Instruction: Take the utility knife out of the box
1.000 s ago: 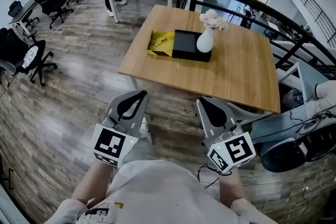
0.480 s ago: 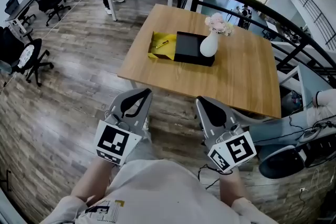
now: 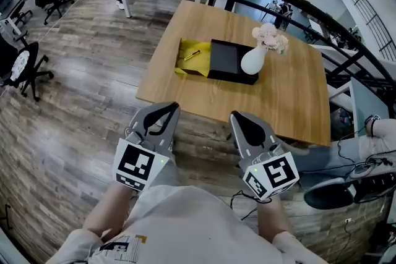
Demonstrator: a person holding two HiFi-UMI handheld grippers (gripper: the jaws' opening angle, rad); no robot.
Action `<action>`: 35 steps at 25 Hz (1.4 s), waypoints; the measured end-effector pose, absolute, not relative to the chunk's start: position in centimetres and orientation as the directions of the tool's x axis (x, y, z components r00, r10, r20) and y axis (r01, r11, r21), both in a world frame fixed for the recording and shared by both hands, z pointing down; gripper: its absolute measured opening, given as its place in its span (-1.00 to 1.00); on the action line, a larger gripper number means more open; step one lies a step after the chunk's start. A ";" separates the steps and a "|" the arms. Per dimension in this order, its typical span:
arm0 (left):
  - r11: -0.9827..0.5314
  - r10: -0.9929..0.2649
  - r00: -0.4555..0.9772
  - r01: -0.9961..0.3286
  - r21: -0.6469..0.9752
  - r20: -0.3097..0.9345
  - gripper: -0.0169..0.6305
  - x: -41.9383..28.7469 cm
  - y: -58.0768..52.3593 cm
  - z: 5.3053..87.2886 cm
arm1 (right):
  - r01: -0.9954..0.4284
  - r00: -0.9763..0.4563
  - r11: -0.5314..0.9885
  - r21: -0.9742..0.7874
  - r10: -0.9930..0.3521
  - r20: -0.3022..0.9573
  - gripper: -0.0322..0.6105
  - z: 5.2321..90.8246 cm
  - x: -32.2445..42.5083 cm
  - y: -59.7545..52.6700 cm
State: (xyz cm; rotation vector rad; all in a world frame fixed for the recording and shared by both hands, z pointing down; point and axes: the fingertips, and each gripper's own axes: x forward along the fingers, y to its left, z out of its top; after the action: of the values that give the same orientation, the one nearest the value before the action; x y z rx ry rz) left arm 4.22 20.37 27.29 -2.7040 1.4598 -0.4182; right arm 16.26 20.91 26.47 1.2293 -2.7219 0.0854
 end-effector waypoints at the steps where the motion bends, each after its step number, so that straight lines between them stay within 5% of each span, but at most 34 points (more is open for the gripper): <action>1: -0.558 -0.825 0.523 -0.814 -0.162 0.214 -0.94 3.7 19.4 27.2 | -0.750 -0.652 0.661 0.001 -0.739 0.171 -0.89 26.6 15.7 19.9; 35: -0.662 -0.737 0.639 -0.749 -0.041 0.222 -0.94 -9.0 -7.5 28.5 | -0.841 -0.496 0.537 0.070 -0.815 0.298 -0.89 27.1 3.2 -8.2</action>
State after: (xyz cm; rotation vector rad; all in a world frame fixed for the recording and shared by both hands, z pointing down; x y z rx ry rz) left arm -8.98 -7.48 28.54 -2.8926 1.3121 -0.3522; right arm 3.21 -8.20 27.08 1.3773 -2.4833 0.1218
